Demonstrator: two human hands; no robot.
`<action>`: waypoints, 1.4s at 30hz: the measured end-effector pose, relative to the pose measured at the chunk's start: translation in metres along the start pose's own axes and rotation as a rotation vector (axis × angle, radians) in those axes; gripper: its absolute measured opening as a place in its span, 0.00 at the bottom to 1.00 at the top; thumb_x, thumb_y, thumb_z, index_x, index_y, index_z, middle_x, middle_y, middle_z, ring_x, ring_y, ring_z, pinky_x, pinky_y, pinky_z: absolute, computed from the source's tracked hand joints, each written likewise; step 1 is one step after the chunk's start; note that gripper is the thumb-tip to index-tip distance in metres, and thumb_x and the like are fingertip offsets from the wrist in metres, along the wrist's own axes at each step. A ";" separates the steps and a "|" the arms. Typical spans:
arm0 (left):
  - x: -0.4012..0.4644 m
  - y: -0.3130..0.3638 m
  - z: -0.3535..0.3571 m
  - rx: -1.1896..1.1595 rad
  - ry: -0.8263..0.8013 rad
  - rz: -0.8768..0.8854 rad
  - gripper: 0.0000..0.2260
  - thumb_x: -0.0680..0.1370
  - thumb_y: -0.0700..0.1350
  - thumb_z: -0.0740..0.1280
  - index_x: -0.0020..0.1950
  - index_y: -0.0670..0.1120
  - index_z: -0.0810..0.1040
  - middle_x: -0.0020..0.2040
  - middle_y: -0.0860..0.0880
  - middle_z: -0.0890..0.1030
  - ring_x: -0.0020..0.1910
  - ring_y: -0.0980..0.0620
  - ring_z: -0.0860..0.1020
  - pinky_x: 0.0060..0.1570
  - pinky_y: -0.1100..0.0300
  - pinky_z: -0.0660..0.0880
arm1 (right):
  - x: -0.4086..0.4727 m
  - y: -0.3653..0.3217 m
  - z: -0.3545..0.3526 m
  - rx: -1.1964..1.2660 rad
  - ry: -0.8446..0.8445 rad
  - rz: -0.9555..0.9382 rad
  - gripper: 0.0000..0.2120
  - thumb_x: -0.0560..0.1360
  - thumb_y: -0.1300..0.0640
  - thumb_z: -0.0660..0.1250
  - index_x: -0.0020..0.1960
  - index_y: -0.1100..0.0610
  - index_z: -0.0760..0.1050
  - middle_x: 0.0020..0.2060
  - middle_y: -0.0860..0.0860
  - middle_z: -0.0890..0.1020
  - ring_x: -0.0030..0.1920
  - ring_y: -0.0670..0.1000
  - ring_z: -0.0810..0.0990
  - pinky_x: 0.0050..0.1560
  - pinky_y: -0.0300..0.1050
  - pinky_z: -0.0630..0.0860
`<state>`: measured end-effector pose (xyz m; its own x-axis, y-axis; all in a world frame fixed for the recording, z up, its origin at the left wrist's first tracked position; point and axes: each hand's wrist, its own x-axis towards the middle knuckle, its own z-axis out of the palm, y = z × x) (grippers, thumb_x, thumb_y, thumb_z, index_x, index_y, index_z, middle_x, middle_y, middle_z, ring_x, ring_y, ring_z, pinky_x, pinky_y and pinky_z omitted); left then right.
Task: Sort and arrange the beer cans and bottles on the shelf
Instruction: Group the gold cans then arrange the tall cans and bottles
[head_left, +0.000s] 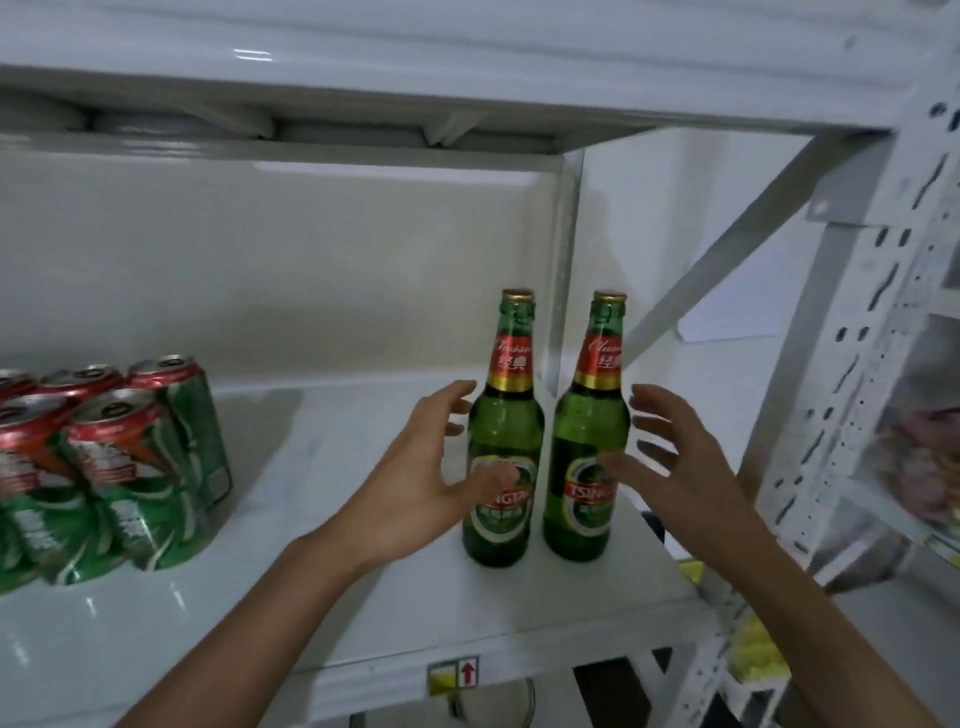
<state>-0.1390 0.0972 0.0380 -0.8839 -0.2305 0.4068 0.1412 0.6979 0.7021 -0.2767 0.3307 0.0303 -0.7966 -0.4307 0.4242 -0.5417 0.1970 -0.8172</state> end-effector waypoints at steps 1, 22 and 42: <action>0.001 0.003 0.006 -0.026 -0.002 -0.016 0.35 0.72 0.62 0.75 0.75 0.66 0.62 0.69 0.62 0.72 0.66 0.63 0.74 0.63 0.63 0.74 | 0.005 0.007 0.002 -0.010 -0.082 0.034 0.37 0.72 0.49 0.78 0.76 0.47 0.65 0.71 0.45 0.72 0.69 0.47 0.72 0.69 0.48 0.72; -0.011 -0.035 -0.037 -0.023 0.196 -0.262 0.34 0.64 0.47 0.85 0.67 0.55 0.77 0.54 0.57 0.85 0.50 0.61 0.84 0.52 0.54 0.84 | 0.034 0.000 0.068 0.132 -0.298 0.103 0.25 0.67 0.55 0.82 0.62 0.49 0.79 0.53 0.44 0.85 0.54 0.45 0.83 0.46 0.35 0.77; -0.015 -0.073 -0.064 -0.080 0.270 -0.301 0.30 0.70 0.46 0.81 0.70 0.53 0.74 0.58 0.58 0.84 0.52 0.70 0.80 0.49 0.69 0.79 | 0.040 -0.034 0.161 0.110 -0.299 -0.022 0.21 0.71 0.55 0.79 0.53 0.39 0.72 0.49 0.37 0.82 0.45 0.32 0.80 0.38 0.24 0.75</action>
<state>-0.1079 0.0065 0.0182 -0.7438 -0.5934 0.3075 -0.0623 0.5197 0.8521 -0.2467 0.1651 0.0119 -0.6619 -0.6770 0.3217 -0.5124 0.0953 -0.8535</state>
